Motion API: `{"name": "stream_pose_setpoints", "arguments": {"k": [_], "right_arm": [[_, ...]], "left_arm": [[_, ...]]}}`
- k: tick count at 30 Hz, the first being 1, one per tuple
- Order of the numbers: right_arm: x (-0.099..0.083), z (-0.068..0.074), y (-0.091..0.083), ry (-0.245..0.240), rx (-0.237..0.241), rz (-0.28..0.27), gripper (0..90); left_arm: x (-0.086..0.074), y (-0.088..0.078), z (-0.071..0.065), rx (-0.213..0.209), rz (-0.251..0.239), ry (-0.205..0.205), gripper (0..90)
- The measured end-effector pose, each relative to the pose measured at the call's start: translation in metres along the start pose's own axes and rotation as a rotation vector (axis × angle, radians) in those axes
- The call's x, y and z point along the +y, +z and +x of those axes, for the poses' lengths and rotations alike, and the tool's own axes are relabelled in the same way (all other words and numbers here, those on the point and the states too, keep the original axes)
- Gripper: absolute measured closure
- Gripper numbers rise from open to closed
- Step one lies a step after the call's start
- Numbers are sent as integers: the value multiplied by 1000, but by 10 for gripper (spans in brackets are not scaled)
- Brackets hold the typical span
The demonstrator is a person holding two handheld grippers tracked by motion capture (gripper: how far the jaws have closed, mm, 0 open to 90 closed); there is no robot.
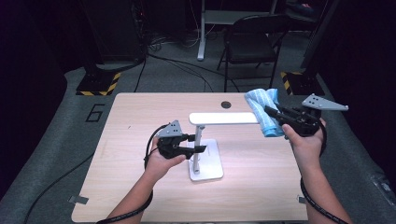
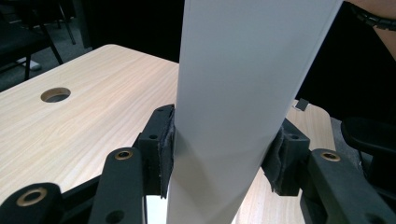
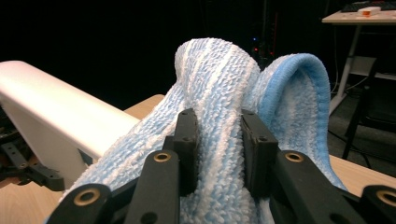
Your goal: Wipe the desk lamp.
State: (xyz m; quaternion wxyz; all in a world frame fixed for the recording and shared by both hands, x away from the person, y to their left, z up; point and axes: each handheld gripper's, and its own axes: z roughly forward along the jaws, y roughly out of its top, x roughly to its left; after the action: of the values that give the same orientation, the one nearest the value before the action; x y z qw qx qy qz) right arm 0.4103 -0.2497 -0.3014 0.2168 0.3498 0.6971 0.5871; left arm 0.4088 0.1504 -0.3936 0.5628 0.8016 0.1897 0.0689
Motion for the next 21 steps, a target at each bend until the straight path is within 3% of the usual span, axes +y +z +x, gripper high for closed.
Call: {"name": "stream_pose_setpoints", "arguments": {"k": [13,21], "right_arm": [[-14,-19,-10,102,-23,-26,706],[-20,-22,-16,131,-29,-49,707]], "left_arm": [[-3,-3,1,3,-11,-5,503],[-3,-2,1,0,-17,-14,502]]}}
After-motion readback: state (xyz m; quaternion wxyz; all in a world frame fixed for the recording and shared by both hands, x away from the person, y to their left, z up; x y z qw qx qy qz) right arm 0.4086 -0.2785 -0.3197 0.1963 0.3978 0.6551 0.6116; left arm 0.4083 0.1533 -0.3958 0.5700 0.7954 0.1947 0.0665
